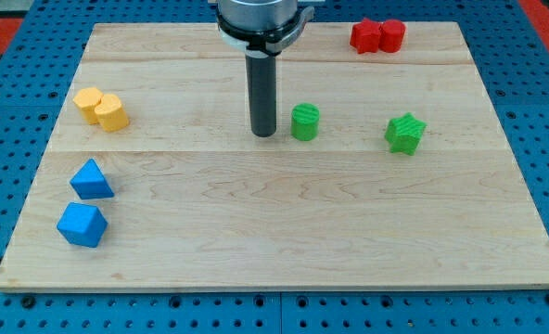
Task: Move the green circle into the green star
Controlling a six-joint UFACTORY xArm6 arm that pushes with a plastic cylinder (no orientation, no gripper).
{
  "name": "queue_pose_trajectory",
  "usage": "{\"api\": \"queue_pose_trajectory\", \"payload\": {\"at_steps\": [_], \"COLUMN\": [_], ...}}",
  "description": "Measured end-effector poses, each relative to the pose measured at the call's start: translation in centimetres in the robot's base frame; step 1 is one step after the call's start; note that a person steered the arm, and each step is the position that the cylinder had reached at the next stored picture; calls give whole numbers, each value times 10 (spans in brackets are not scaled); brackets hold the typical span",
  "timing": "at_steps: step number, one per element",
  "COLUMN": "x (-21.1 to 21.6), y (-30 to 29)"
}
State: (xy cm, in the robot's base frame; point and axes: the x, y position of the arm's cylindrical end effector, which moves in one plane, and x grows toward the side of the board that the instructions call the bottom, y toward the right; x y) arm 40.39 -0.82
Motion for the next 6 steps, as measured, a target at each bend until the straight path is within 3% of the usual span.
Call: {"api": "queue_pose_trajectory", "payload": {"at_steps": [1,2,4,6], "x": [0,5,-20,-32], "y": [91,111,33,33]}}
